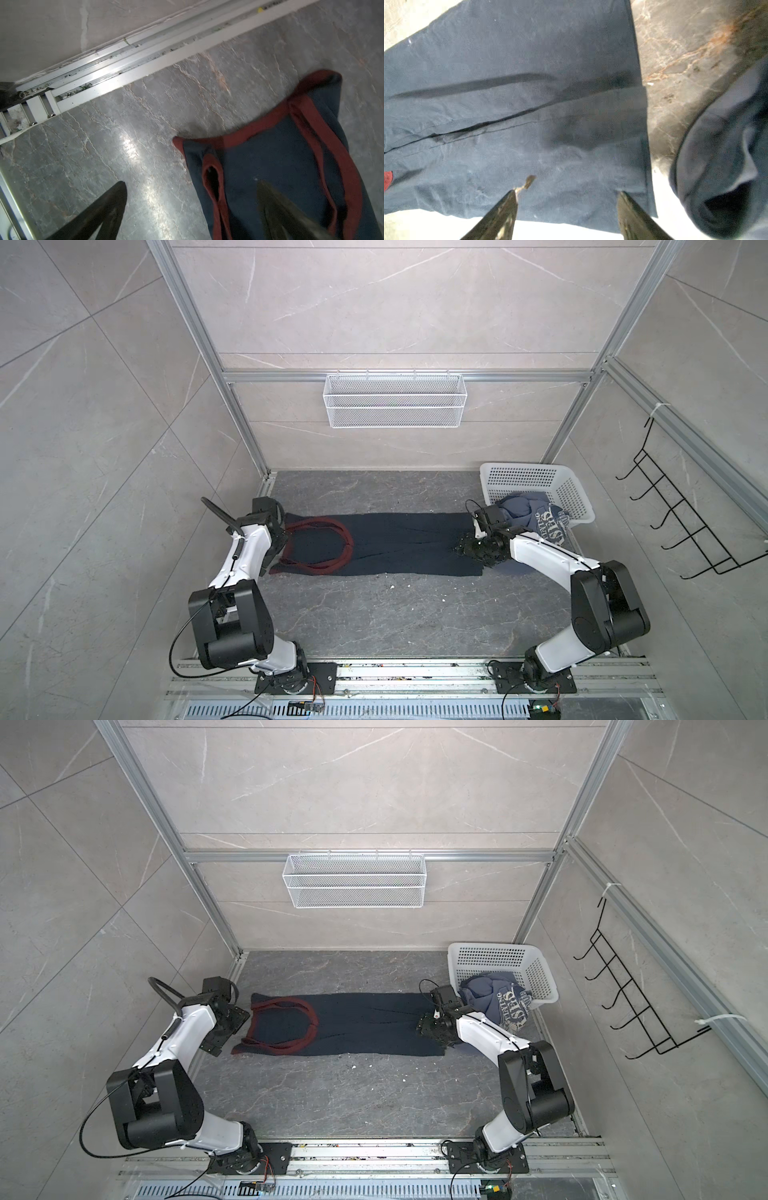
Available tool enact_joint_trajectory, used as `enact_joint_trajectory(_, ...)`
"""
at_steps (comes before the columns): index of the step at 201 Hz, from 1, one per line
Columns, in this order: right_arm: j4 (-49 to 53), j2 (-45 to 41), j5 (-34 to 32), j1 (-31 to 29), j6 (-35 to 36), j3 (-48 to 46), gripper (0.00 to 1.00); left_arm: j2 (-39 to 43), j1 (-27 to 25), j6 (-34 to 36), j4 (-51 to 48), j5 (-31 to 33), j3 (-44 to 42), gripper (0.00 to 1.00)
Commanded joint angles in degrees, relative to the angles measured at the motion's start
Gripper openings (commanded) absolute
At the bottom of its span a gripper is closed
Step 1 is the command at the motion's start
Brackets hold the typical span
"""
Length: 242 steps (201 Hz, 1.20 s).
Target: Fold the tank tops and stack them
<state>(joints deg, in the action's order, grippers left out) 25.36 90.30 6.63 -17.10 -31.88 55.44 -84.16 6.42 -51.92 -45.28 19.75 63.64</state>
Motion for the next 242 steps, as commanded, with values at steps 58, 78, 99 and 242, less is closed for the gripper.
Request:
enact_joint_trajectory(58,6.5,6.6,-1.0,-1.1,3.3,12.8,0.78,-12.1,-34.1,-8.7,9.4,-6.6,-0.2,0.93)
enact_joint_trajectory(78,8.0,10.9,-1.2,-1.1,3.7,16.5,0.79,-16.4,-34.8,-8.2,12.5,-7.8,0.8,0.92)
enact_joint_trajectory(99,9.6,15.5,-1.8,-1.2,4.1,19.5,0.79,-20.0,-34.7,-6.3,14.7,-7.5,2.2,0.88)
enact_joint_trajectory(242,6.2,12.5,1.2,-16.1,-3.2,2.1,0.77,-35.6,-29.0,23.4,13.9,-7.9,19.0,0.71)
